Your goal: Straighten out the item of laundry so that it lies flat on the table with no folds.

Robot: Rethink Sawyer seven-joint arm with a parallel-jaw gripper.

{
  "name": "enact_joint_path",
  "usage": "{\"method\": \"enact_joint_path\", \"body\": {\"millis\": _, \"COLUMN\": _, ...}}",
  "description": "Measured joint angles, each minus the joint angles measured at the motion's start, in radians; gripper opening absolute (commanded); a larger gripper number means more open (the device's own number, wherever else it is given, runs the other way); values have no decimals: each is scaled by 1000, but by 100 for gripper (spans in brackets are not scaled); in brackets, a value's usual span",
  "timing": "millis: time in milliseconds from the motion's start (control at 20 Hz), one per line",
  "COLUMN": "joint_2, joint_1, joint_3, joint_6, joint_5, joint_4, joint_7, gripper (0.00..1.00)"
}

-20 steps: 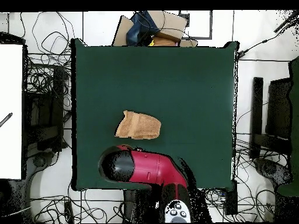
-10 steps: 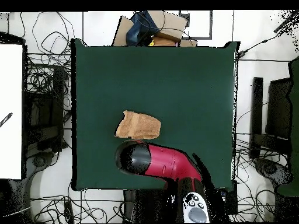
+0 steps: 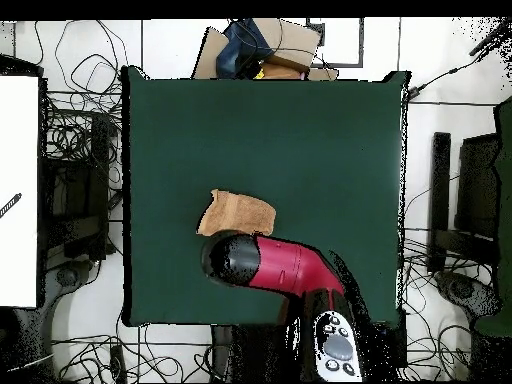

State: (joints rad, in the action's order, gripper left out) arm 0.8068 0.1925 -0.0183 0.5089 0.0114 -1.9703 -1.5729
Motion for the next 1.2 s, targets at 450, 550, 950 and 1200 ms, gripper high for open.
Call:
{"method": "enact_joint_path", "body": {"millis": 450, "joint_2": -70, "joint_1": -28, "joint_3": -1, "joint_6": -15, "joint_5": 0, "joint_4": 54, "joint_7": 0, "gripper": 100}}
{"method": "enact_joint_path", "body": {"millis": 550, "joint_2": -82, "joint_1": -32, "joint_3": -1, "joint_6": -15, "joint_5": 0, "joint_4": 68, "joint_7": 0, "gripper": 100}}
{"method": "enact_joint_path", "body": {"millis": 950, "joint_2": -116, "joint_1": -35, "joint_3": -1, "joint_6": -15, "joint_5": 0, "joint_4": 122, "joint_7": 0, "gripper": 100}}
{"method": "enact_joint_path", "body": {"millis": 1200, "joint_2": -140, "joint_1": -27, "joint_3": -1, "joint_6": -15, "joint_5": 0, "joint_4": 159, "joint_7": 0, "gripper": 100}}
